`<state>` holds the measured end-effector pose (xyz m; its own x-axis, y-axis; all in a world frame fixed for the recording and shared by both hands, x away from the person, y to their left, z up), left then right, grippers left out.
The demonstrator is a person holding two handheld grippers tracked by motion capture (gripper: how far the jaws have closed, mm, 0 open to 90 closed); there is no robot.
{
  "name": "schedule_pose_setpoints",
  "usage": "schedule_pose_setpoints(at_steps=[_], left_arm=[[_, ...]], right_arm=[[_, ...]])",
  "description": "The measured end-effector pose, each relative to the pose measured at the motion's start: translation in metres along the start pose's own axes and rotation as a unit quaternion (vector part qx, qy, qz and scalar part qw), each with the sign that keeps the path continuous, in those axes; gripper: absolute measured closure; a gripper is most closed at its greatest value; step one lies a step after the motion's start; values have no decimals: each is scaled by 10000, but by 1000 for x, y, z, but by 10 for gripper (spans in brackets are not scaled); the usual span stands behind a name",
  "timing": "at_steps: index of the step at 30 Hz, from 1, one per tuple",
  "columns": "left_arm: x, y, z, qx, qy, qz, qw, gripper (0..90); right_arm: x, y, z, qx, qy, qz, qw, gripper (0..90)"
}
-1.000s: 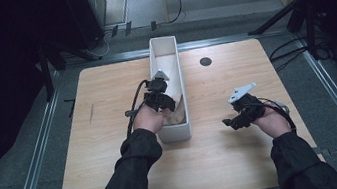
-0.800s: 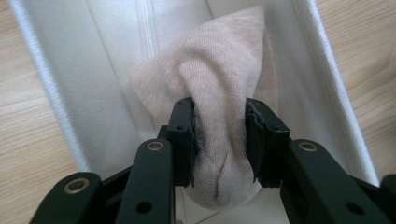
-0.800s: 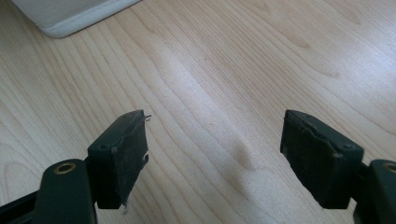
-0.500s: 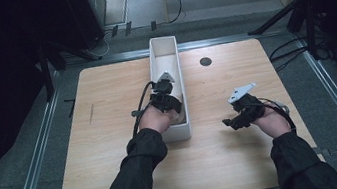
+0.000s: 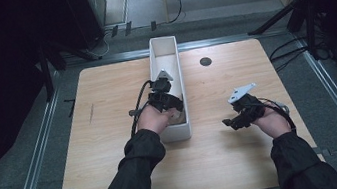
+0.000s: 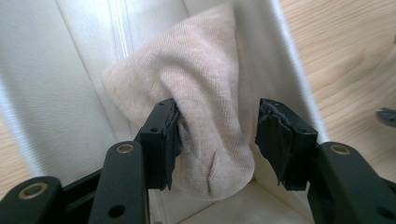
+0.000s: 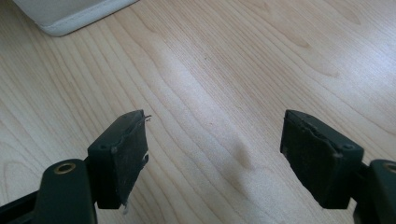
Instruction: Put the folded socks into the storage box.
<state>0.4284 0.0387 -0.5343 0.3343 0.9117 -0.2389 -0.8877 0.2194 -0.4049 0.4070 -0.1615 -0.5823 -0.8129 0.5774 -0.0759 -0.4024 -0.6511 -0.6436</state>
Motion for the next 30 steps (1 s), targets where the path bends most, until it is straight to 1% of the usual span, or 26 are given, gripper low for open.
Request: schedule_pose_setpoints(at_steps=[4,5,6,9,10,11,14,15,17,19,22,24,30], left_arm=[[-2,-3,10,-73,47,-54,9999,470],[-3,-3,11,-89,57,-41,9999,464],[-4,-5,14,-138,63,-88,9998,465],[-3,-11,16,-304,64,-102,9995,517],[-2,-12,15,-319,46,-89,9994,566],[0,-14,13,-365,28,-61,9993,595],[3,-16,6,-354,-38,-15,9994,679],[4,-16,4,-315,-44,-12,9995,688],[4,-18,-1,-340,10,49,9994,712],[4,-19,-8,-338,26,94,9994,726],[3,-18,-17,-271,67,145,9995,733],[3,-17,-21,-227,35,110,9997,733],[6,-15,-31,-149,-61,161,9997,720]], right_arm=[[0,0,0,5,3,7,10000,231],[0,0,0,6,3,10,10000,231],[0,0,0,2,0,15,10000,231],[0,0,-1,-11,16,25,10000,231],[0,-1,-1,-9,15,28,10000,231],[1,-1,-1,-12,8,25,10000,231],[1,-1,0,-8,3,36,10000,231],[1,-1,0,-10,3,41,10000,231],[0,0,0,-3,0,24,10000,231],[0,0,0,-10,0,21,10000,231],[0,0,0,-25,7,43,10000,231],[0,0,0,-23,5,44,10000,231],[0,-1,0,-28,-2,58,10000,231]])
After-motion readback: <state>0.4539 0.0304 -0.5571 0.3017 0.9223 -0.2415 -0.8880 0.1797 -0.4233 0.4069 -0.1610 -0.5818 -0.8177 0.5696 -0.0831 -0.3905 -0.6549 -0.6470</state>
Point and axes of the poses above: each handheld gripper's, and its own axes: z roughly backward along the jaws, y roughly out of its underside, x roughly to its left, the point moved 10 cm from there along -z, roughly forward along the jaws, and after that the axes turned 4 degrees about -x, right-handed, at the moved point
